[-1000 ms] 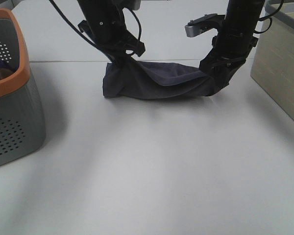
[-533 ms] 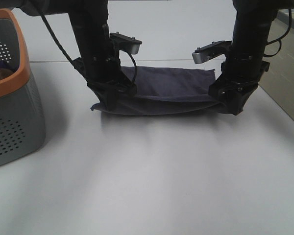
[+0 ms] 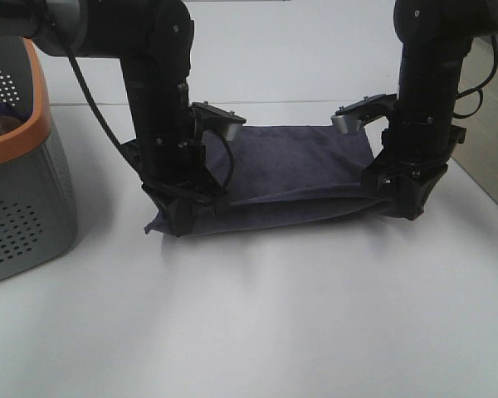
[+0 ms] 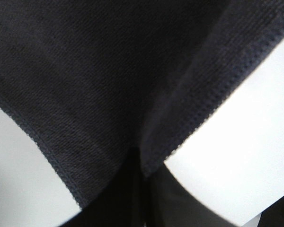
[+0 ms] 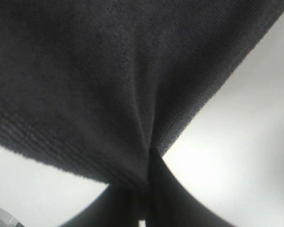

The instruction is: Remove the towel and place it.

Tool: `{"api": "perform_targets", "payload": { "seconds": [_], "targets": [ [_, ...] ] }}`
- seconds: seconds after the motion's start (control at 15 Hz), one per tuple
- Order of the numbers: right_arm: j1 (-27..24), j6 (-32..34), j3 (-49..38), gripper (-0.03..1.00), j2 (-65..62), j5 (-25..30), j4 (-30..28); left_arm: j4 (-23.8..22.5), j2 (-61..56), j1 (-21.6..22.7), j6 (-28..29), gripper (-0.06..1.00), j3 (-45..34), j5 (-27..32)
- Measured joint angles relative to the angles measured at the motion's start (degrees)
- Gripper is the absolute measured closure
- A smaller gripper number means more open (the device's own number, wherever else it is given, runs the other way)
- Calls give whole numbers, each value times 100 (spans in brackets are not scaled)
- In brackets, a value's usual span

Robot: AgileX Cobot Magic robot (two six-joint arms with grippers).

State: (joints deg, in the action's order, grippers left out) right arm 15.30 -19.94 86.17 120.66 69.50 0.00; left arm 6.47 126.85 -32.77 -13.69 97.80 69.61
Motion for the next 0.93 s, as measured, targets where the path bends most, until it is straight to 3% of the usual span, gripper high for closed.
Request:
{"api": "perform_targets", "payload": {
  "seconds": [0.33, 0.53, 0.6, 0.8, 0.93],
  "targets": [
    [0, -46, -292, 97, -11, -6, 46, 69, -6, -212, -183, 94, -63, 6],
    [0, 23, -298, 95, -11, -6, 476, 160, -6, -212, -183, 94, -63, 6],
    [0, 155, -315, 87, -11, -6, 544, 160, -6, -212, -189, 94, -63, 6],
    [0, 848, -350, 48, -34, -6, 527, 172, -6, -212, -201, 94, -63, 6],
    [0, 1146, -350, 38, -218, -6, 516, 172, -6, -212, -201, 90, -63, 6]
  ]
}}
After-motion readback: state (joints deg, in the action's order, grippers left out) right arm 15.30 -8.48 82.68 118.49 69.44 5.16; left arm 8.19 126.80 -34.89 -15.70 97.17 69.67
